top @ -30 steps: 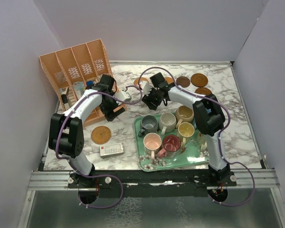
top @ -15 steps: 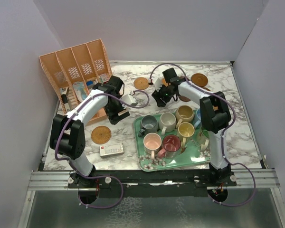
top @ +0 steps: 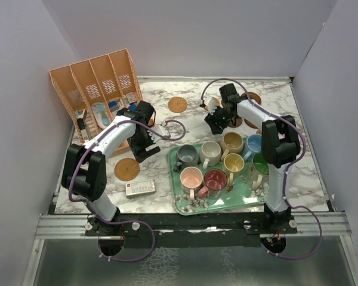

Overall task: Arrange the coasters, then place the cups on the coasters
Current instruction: Move the coaster to the center of the board.

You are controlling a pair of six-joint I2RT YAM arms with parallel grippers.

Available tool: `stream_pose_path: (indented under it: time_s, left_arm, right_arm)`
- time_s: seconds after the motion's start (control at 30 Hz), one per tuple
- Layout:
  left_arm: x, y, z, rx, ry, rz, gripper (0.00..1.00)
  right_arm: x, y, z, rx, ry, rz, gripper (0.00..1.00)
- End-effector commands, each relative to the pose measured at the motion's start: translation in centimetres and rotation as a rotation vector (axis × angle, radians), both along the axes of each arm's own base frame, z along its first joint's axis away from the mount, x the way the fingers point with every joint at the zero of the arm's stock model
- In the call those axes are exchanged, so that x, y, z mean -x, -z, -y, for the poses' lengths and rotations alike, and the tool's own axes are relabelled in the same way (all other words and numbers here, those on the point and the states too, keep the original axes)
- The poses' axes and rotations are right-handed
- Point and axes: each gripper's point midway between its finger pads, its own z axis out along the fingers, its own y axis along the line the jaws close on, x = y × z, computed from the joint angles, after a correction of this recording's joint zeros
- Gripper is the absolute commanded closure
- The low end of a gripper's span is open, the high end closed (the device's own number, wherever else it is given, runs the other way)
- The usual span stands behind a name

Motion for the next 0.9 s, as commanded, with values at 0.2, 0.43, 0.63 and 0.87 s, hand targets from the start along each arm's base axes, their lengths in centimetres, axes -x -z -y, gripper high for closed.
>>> stream_pose_path:
  time_s: [0.2,0.43,0.63,0.87]
  left_arm:
    - [1.4,2.4,-1.8,-0.093,0.001,-0.053,0.17]
    - [2.0,3.8,-3.2,-0.116,-0.028,-0.078,0.17]
    - [2.0,5.3,-4.4,-0.119,-0.062,-0.079,0.18]
    - [1.4,8.0,-4.2,-0.106,-0.052,-0.077,0.19]
  right_arm:
    - [0.1,1.8,1.1,0.082,0.014,0.030,0.50]
    - [-1.7,2.9,0.4,0.074,0.100,0.083,0.54]
    - [-3.3,0.7,-1.7,-0.028,0.124,0.090,0.54]
    - [-3.3,-3.5,-3.8,-0.147,0.103,0.064,0.50]
